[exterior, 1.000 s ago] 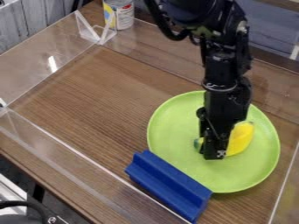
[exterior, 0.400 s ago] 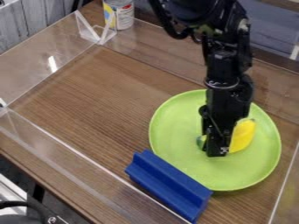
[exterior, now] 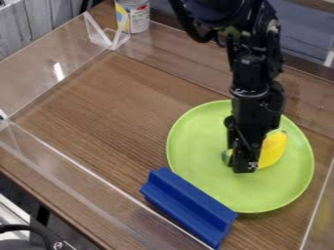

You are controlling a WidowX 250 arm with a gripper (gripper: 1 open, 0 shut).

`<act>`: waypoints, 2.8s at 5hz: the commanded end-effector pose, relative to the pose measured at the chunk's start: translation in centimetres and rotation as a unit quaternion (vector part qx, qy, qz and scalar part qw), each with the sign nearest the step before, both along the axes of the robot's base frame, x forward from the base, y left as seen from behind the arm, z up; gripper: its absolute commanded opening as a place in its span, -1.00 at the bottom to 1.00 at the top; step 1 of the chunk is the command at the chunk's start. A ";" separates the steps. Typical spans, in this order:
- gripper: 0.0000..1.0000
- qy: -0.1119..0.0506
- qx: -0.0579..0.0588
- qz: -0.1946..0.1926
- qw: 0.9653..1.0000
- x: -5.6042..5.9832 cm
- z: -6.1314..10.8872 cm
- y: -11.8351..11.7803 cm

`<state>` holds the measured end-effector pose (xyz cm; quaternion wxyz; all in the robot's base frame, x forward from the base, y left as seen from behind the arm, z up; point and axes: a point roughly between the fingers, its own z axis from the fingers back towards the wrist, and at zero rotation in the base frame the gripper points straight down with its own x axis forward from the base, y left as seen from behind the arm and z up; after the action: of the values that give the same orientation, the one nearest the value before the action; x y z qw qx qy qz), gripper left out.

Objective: Put the banana in the green plate

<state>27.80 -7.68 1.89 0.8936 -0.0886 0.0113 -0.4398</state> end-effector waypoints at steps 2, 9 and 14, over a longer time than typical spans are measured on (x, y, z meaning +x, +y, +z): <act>-1.00 0.001 -0.001 -0.003 1.000 0.5 -0.2 0.1; -1.00 0.027 -0.006 -0.032 0.999 0.7 0.0 -1.4; -1.00 0.045 -0.010 -0.057 0.997 0.5 0.0 -2.8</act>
<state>28.51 -9.93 1.93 0.8715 -0.1155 0.0533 -0.4736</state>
